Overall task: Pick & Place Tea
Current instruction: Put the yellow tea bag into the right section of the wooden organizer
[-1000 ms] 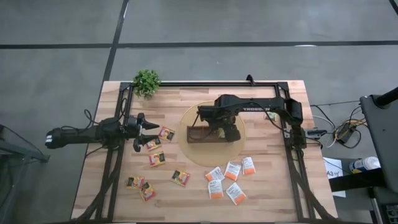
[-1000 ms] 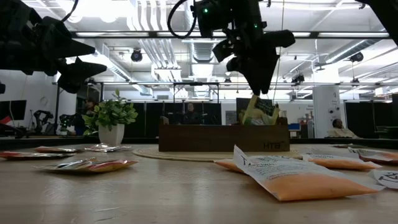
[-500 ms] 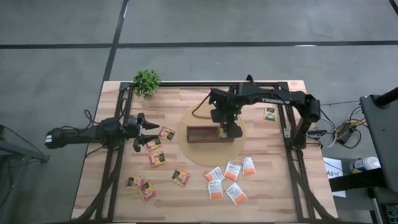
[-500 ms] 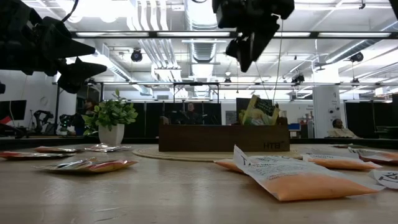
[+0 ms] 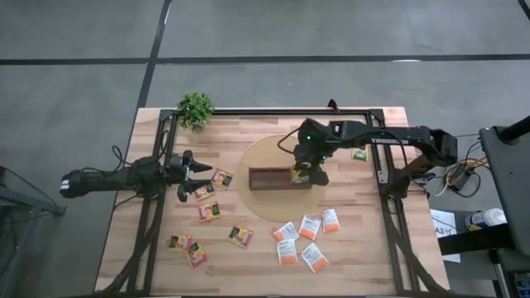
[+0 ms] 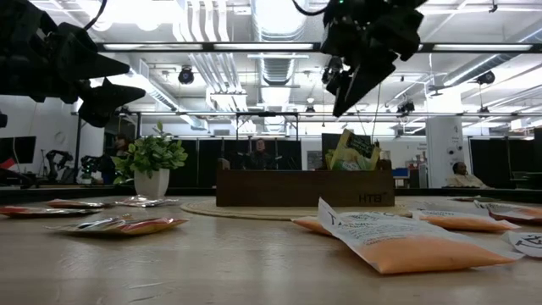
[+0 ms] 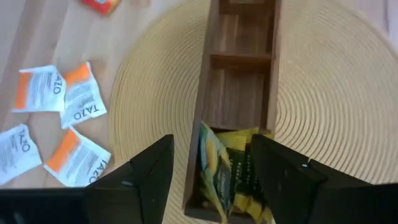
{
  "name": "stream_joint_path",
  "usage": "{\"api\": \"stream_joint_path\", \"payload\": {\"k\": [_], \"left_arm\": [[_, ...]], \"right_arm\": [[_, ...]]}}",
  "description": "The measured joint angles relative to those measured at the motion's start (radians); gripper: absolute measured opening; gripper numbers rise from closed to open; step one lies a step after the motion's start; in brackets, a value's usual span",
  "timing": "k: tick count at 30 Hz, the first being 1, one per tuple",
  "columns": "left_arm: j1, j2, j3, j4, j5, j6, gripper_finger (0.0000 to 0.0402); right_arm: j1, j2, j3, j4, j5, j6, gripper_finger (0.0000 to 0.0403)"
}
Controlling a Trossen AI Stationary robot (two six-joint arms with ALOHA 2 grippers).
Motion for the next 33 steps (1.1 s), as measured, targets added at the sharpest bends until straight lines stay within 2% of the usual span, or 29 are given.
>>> {"api": "stream_joint_path", "payload": {"k": [5,9,13,22,33], "left_arm": [[0.000,0.000,0.000,0.000,0.000,0.000,0.0257],[0.000,0.000,0.000,0.000,0.000,0.000,0.0257],[0.000,0.000,0.000,0.000,0.000,0.000,0.0257],[0.000,0.000,0.000,0.000,0.000,0.000,0.0257],[0.000,0.000,0.000,0.000,0.000,0.000,0.0257]], "right_arm": [[0.000,0.001,-0.066,0.020,0.027,0.043,0.0213],[0.000,0.003,-0.101,0.046,0.029,0.046,0.0193],[-0.002,0.003,-0.114,0.060,0.034,0.045,0.0151],[-0.004,0.005,-0.097,0.045,0.056,0.041,0.0021],[-0.006,0.005,-0.002,-0.117,0.109,-0.024,0.0008]]}}
